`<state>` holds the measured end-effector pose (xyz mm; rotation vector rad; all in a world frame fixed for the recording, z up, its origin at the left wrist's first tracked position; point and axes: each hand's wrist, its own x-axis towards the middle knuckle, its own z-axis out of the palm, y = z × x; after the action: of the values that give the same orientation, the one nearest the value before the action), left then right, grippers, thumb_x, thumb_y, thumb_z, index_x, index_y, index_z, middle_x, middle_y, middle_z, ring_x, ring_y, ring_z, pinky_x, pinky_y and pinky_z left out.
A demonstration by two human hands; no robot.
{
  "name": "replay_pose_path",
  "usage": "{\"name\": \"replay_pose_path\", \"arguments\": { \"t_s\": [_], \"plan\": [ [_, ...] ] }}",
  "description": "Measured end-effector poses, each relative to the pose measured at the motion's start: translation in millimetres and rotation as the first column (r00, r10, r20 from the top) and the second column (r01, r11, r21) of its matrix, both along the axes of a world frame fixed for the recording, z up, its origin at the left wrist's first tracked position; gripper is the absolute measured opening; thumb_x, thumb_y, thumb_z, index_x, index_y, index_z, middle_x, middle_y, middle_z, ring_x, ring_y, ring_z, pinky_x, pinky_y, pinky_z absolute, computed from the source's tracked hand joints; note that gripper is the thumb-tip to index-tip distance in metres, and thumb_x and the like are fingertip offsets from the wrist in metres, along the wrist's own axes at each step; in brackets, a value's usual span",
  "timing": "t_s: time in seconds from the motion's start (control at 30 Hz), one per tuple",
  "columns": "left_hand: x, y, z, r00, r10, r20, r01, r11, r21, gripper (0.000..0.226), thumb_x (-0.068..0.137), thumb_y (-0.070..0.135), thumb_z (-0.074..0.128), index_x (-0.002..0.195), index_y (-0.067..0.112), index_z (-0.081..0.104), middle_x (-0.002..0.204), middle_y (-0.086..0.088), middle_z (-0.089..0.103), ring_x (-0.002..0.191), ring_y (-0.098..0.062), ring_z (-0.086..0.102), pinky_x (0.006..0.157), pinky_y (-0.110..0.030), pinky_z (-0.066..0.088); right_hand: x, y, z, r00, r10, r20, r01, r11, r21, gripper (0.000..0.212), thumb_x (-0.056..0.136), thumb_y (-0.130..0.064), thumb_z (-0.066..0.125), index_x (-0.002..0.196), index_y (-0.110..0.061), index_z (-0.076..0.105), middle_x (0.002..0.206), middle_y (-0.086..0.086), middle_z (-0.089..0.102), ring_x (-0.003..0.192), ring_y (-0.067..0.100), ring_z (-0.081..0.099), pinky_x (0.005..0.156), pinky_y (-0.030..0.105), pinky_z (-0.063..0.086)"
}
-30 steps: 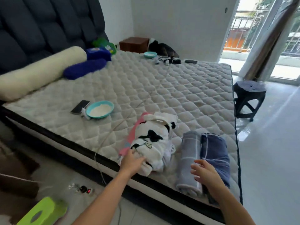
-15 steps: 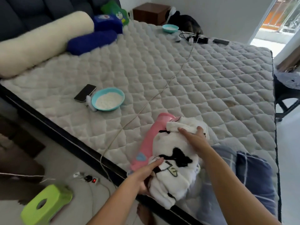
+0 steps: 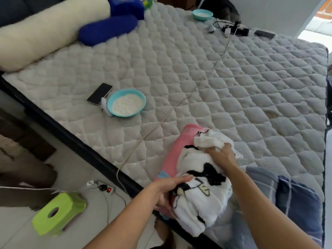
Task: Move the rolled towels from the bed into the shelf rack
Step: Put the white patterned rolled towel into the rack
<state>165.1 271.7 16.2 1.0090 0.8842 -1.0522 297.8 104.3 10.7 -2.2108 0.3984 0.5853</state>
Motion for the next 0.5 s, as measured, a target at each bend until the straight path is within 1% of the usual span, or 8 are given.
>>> {"name": "replay_pose_path", "arguments": {
  "t_s": [0.07,0.1,0.2,0.27,0.33,0.4,0.43,0.5],
  "plan": [
    [-6,-1,-1,1.0,-0.008,0.003,0.008,0.999,0.044,0.081,0.06,0.052,0.083,0.125,0.012,0.057,0.124,-0.016,0.064,0.111,-0.035,0.06,0.089,-0.057,0.047,-6,-7,5,0.999,-0.038,0.001,0.037,0.995,0.091,0.073,0.074,-0.041,0.069,0.133,-0.016,0.035,0.119,0.008,0.052,0.105,0.03,0.051,0.082,0.037,0.042],
    [-9,-4,0,1.0,0.001,0.008,-0.001,0.999,0.052,0.079,0.059,0.05,0.084,0.123,0.011,0.058,0.123,-0.016,0.065,0.112,-0.034,0.06,0.091,-0.056,0.047,-9,-11,9,0.998,-0.062,0.011,0.059,0.988,0.146,0.07,0.071,-0.038,0.072,0.13,-0.016,0.04,0.118,0.006,0.054,0.102,0.027,0.052,0.082,0.037,0.044],
    [-25,-17,11,0.992,0.078,0.094,-0.089,0.99,0.11,0.054,0.07,0.041,0.081,0.111,0.01,0.065,0.113,-0.016,0.069,0.107,-0.033,0.064,0.096,-0.05,0.05,-20,-20,22,0.993,-0.102,0.058,0.083,0.96,0.267,0.062,0.069,-0.026,0.075,0.123,-0.014,0.048,0.117,0.008,0.058,0.101,0.026,0.055,0.082,0.039,0.047],
    [-37,-25,17,0.967,0.136,0.216,-0.173,0.972,0.161,0.047,0.072,0.034,0.081,0.11,0.011,0.066,0.111,-0.016,0.071,0.106,-0.032,0.066,0.094,-0.048,0.052,-34,-23,37,0.988,-0.095,0.123,0.05,0.943,0.33,0.057,0.071,-0.024,0.075,0.12,-0.015,0.049,0.111,0.005,0.057,0.1,0.025,0.055,0.08,0.038,0.046],
    [-53,-35,28,0.905,0.207,0.372,-0.289,0.94,0.182,0.051,0.068,0.031,0.083,0.114,0.015,0.067,0.11,-0.014,0.073,0.105,-0.03,0.068,0.096,-0.049,0.052,-49,-27,56,0.978,-0.078,0.193,-0.005,0.918,0.398,0.057,0.069,-0.029,0.076,0.118,-0.019,0.048,0.109,0.002,0.058,0.101,0.024,0.056,0.083,0.041,0.049],
    [-72,-46,40,0.823,0.269,0.501,-0.413,0.888,0.202,0.049,0.071,0.028,0.081,0.117,0.018,0.066,0.108,-0.008,0.074,0.103,-0.025,0.069,0.096,-0.043,0.053,-65,-28,77,0.965,-0.067,0.253,-0.058,0.888,0.456,0.059,0.069,-0.033,0.075,0.12,-0.022,0.047,0.111,0.0,0.058,0.101,0.022,0.057,0.086,0.042,0.05],
    [-82,-51,47,0.775,0.295,0.559,-0.484,0.846,0.224,0.045,0.075,0.025,0.078,0.117,0.018,0.065,0.107,-0.006,0.074,0.102,-0.022,0.069,0.093,-0.038,0.054,-74,-27,88,0.958,-0.059,0.28,-0.087,0.872,0.482,0.059,0.07,-0.033,0.075,0.12,-0.023,0.046,0.11,-0.002,0.057,0.101,0.021,0.056,0.087,0.041,0.05],
    [-103,-59,59,0.675,0.334,0.659,-0.627,0.73,0.272,0.044,0.078,0.021,0.075,0.12,0.015,0.061,0.109,-0.004,0.071,0.098,-0.017,0.068,0.087,-0.029,0.055,-90,-20,106,0.94,-0.046,0.339,-0.154,0.828,0.539,0.057,0.073,-0.028,0.074,0.121,-0.022,0.044,0.109,-0.004,0.056,0.102,0.019,0.056,0.086,0.037,0.049]
  ]
}}
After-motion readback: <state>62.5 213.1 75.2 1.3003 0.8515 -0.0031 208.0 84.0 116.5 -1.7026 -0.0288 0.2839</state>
